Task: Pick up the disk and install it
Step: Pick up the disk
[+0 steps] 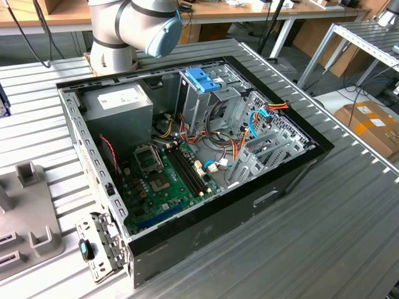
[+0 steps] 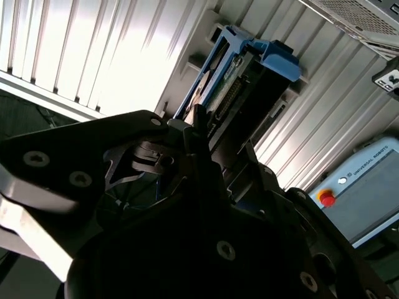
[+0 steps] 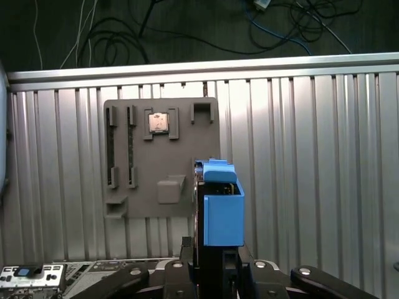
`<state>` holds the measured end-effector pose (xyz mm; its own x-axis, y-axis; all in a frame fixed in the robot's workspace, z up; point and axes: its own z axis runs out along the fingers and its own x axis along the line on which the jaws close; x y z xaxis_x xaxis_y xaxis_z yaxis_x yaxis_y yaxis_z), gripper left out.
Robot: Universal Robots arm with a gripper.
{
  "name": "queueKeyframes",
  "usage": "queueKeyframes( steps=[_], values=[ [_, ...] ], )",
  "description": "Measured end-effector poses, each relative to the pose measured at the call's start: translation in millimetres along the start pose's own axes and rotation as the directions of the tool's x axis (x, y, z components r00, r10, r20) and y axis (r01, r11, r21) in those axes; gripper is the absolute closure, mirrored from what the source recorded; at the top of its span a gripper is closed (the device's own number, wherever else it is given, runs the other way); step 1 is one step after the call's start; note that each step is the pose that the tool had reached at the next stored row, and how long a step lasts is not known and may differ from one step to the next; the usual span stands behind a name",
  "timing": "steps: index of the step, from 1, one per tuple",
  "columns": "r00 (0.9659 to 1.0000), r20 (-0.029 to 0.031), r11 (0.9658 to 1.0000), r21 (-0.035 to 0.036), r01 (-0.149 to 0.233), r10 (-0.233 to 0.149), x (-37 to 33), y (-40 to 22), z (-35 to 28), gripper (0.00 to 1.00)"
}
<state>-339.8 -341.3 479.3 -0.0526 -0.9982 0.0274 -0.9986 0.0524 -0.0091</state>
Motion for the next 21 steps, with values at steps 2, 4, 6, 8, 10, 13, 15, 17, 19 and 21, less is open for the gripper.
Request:
queueKeyframes(
  steps=[2,4,6,8,10,13,15,17,19,21],
  values=[
    [1.0,-0.0001,1.0,-0.0001,0.0,0.0,-0.3,-5.2,0.0,0.65],
    [1.0,0.0,1.0,-0.0001,0.0,0.0,-0.6,-10.9,0.0,0.65],
    [1.0,0.0,1.0,-0.0001,0.0,0.0,-1.0,-17.9,0.1,0.65],
    [1.0,-0.0001,1.0,-0.0001,0.0,0.0,-1.3,-24.0,0.1,0.65],
    [1.0,-0.0001,1.0,-0.0001,0.0,0.0,-1.6,-28.5,0.1,0.65],
    [1.0,0.0,1.0,0.0001,0.0,0.0,-1.9,-34.9,0.3,0.65],
    [1.0,0.0,1.0,0.0,0.0,0.0,-2.2,-40.0,0.3,0.65],
    [1.0,-0.0001,1.0,-0.0001,0.0,0.0,-2.5,-45.2,0.3,0.65],
    [1.0,0.0,1.0,0.0,0.0,0.0,-2.7,-50.8,0.4,0.65],
    [1.0,0.0,1.0,0.0,0.0,0.0,-3.0,-54.9,0.4,0.65]
  ],
)
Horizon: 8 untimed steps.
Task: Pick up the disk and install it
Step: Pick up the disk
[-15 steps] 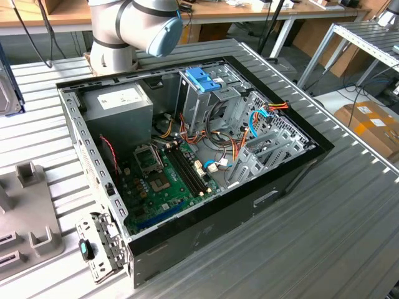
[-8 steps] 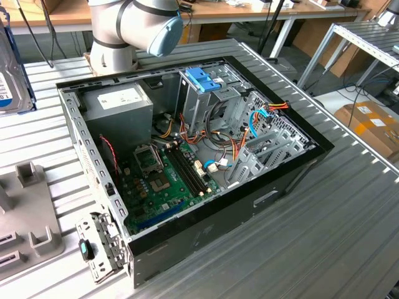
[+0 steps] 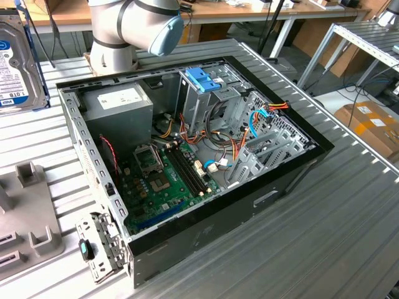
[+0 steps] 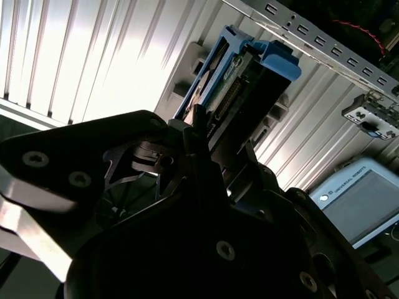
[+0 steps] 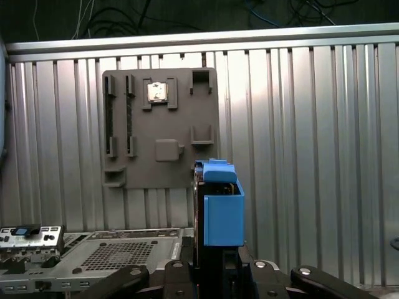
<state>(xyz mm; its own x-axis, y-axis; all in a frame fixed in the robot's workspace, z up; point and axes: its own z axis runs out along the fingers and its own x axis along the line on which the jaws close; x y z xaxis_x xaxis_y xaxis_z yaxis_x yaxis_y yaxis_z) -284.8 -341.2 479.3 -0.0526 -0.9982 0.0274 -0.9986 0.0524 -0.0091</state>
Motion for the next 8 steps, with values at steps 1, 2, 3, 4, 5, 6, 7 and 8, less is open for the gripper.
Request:
queueKeyframes(
  steps=[1,2,3,4,5,6,7,8],
  values=[
    [1.0,0.0001,1.0,0.0,0.0,0.0,-0.2,-3.4,0.0,0.65],
    [1.0,0.0,1.0,0.0,0.0,0.0,-0.4,-7.0,0.1,0.65],
    [1.0,0.0,1.0,0.0,0.0,0.0,-0.6,-10.8,0.1,0.65],
    [1.0,0.0,1.0,0.0,0.0,0.0,-0.8,-14.7,0.1,0.65],
    [1.0,0.0,1.0,0.0,0.0,0.0,-1.0,-18.9,0.1,0.65],
    [1.0,0.0,1.0,0.0,0.0,0.0,-1.1,-21.3,0.2,0.65],
    [1.0,0.0,1.0,0.0,0.0,0.0,-1.2,-23.2,0.2,0.65],
    [1.0,0.0,1.0,0.0,0.0,0.0,-1.4,-25.7,0.2,0.65]
  ],
)
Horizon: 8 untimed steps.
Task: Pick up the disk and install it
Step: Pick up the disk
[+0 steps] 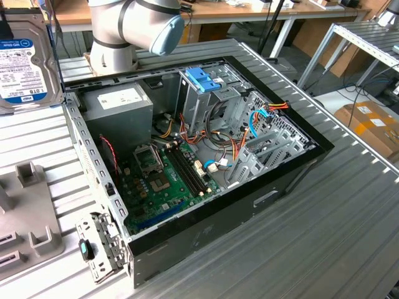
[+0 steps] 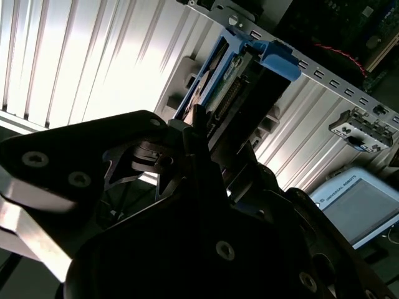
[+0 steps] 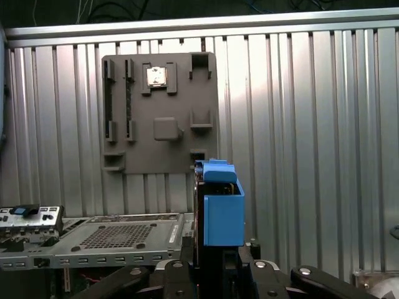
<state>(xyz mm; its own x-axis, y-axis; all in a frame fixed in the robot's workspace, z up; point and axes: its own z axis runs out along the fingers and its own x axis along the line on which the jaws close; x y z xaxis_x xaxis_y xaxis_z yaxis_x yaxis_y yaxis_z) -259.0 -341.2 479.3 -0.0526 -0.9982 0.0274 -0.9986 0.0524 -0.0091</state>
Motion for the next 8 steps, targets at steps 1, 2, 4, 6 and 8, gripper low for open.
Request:
queueKeyframes(
  steps=[1,2,4,6,8],
  values=[
    [1.0,0.0,1.0,0.0,0.0,0.0,-0.2,-3.2,0.0,0.65],
    [1.0,-0.0001,1.0,-0.0001,0.0,0.0,-0.3,-5.3,0.0,0.65],
    [1.0,0.0,1.0,0.0,0.0,0.0,-0.8,-14.5,0.1,0.65],
    [1.0,-0.0001,1.0,-0.0001,0.0,0.0,-1.1,-20.0,0.1,0.65],
    [1.0,0.0,1.0,0.0,0.0,0.0,-1.4,-25.7,0.2,0.65]
  ],
)
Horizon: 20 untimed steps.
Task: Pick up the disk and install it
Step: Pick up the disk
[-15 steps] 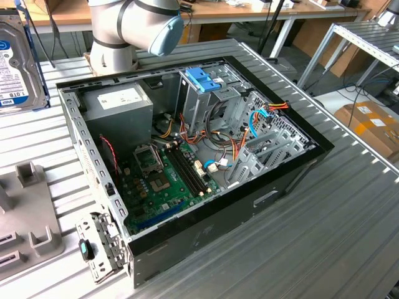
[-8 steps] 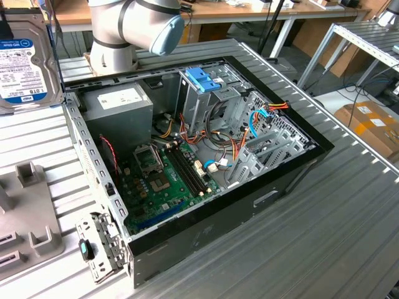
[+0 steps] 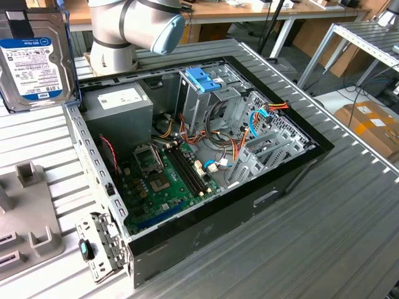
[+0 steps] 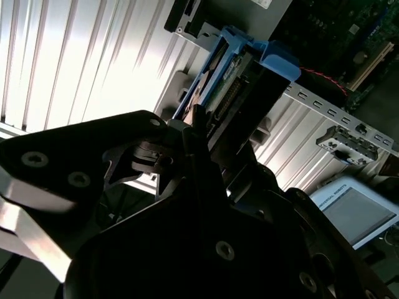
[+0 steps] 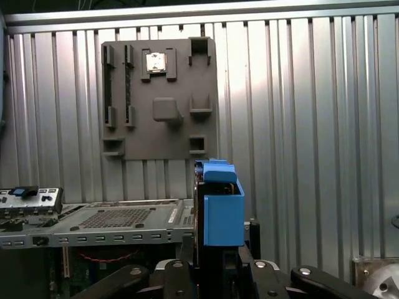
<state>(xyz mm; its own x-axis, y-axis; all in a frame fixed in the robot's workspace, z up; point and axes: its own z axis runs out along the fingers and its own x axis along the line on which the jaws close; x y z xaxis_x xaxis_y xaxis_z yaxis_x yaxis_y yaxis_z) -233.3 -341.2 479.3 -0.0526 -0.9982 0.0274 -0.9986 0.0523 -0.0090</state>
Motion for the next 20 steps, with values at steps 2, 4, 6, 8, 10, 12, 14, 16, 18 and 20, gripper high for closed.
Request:
queueKeyframes(
  steps=[2,4,6,8,10,12,14,16,18,20],
  values=[
    [1.0,0.0,1.0,0.0,0.0,0.0,-0.4,-7.5,0.0,0.65],
    [1.0,0.0,1.0,0.0001,0.0,0.0,-0.6,-11.8,0.1,0.65],
    [1.0,0.0,1.0,0.0,0.0,0.0,-0.8,-15.7,0.1,0.65],
    [1.0,0.0,1.0,0.0,0.0,0.0,-1.0,-18.9,0.1,0.65],
    [1.0,-0.0001,1.0,-0.0001,0.0,0.0,-1.2,-22.1,0.1,0.65],
    [1.0,0.0,1.0,0.0,0.0,0.0,-1.3,-25.4,0.2,0.65],
    [1.0,0.0,1.0,0.0,0.0,0.0,-1.5,-29.3,0.2,0.65],
    [1.0,0.0,1.0,0.0,0.0,0.0,-1.7,-32.0,0.2,0.65],
    [1.0,0.0,1.0,0.0,0.0,0.0,-1.8,-35.0,0.3,0.65],
    [1.0,0.0,1.0,0.0,0.0,0.0,-2.0,-38.1,0.3,0.65]
  ],
)
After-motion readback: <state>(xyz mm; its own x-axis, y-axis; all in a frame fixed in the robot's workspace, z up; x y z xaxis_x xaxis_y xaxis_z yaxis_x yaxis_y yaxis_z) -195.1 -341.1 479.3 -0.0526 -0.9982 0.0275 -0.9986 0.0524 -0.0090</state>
